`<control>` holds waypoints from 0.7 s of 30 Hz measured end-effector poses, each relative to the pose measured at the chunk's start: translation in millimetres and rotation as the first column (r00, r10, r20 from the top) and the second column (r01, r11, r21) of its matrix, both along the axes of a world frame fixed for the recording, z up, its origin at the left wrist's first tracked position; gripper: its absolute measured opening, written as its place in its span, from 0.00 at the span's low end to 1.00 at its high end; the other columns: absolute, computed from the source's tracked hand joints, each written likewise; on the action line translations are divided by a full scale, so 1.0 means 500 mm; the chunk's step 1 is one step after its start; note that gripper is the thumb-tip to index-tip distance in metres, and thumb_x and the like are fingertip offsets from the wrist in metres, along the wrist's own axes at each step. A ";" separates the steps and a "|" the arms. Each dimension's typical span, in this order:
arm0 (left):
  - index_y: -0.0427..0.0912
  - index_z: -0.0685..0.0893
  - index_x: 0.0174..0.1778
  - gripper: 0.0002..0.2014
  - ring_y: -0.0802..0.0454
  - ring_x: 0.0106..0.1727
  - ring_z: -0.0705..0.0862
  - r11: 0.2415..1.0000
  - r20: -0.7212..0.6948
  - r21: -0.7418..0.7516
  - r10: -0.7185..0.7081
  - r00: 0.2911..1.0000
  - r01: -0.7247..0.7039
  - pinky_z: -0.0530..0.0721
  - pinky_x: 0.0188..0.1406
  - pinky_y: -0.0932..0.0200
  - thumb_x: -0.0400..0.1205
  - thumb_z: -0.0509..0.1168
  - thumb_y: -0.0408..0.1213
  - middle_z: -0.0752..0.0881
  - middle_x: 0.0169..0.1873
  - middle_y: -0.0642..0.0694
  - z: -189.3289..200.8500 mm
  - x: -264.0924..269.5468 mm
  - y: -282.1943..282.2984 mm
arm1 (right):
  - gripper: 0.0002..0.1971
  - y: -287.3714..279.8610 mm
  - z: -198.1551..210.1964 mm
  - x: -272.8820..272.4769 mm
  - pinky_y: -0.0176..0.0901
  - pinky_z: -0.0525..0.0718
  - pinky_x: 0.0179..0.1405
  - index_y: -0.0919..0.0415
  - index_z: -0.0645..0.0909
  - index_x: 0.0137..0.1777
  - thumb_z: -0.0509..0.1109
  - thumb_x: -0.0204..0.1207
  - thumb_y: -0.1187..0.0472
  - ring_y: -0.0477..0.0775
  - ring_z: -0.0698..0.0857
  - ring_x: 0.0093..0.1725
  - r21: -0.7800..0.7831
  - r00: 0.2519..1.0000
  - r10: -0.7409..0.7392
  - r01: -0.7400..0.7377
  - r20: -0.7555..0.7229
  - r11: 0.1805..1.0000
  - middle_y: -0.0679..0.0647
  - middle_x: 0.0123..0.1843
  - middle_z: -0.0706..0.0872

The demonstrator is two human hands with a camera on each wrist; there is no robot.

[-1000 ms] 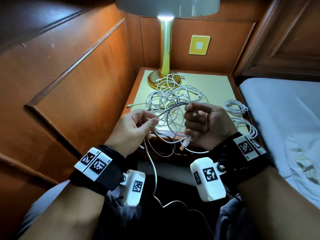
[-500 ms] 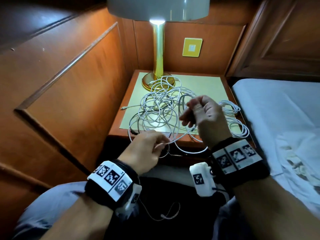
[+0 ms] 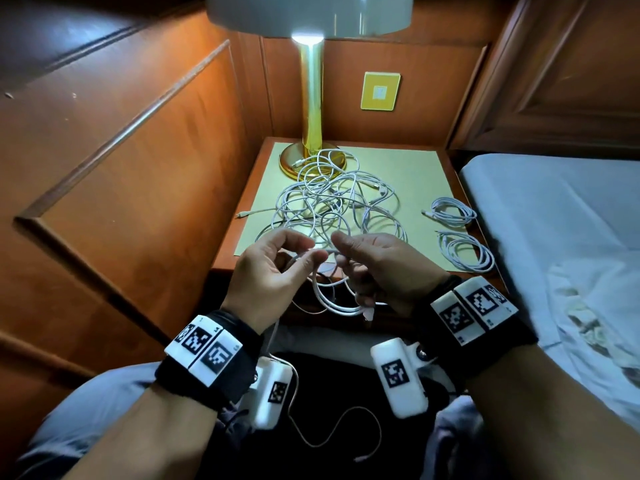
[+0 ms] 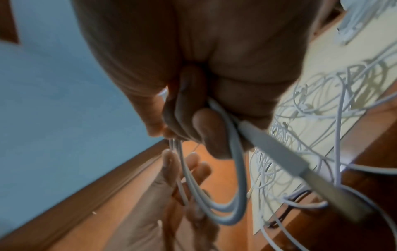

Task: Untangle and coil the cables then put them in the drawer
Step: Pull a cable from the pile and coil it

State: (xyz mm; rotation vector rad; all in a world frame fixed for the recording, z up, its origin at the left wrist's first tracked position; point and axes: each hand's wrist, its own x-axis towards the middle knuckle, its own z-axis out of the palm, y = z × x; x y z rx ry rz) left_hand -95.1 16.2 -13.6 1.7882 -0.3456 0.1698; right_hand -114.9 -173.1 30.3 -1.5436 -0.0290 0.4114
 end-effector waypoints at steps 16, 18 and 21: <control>0.25 0.84 0.51 0.16 0.63 0.24 0.77 0.940 -0.227 -0.324 -0.184 0.956 0.104 0.73 0.23 0.73 0.79 0.69 0.37 0.85 0.30 0.43 0.007 -0.007 -0.022 | 0.18 0.007 0.010 0.002 0.45 0.61 0.28 0.54 0.65 0.34 0.58 0.86 0.51 0.46 0.56 0.17 0.299 0.971 0.078 -0.007 -0.227 0.954 0.46 0.21 0.58; 0.34 0.87 0.48 0.09 0.63 0.25 0.79 0.959 -0.222 -0.276 -0.130 0.966 0.066 0.76 0.25 0.71 0.79 0.72 0.37 0.88 0.33 0.47 0.007 0.002 -0.017 | 0.19 0.002 0.009 0.004 0.45 0.61 0.27 0.52 0.62 0.31 0.55 0.87 0.52 0.46 0.56 0.16 0.353 0.969 0.015 0.076 -0.248 0.933 0.46 0.19 0.57; 0.48 0.90 0.48 0.03 0.59 0.36 0.84 0.999 -0.117 -0.024 -0.025 0.993 0.022 0.82 0.39 0.61 0.81 0.73 0.40 0.91 0.44 0.53 -0.009 0.023 0.002 | 0.20 -0.029 0.003 0.006 0.44 0.63 0.26 0.50 0.61 0.31 0.54 0.88 0.53 0.46 0.57 0.15 0.460 0.951 -0.181 0.282 -0.252 0.842 0.45 0.19 0.58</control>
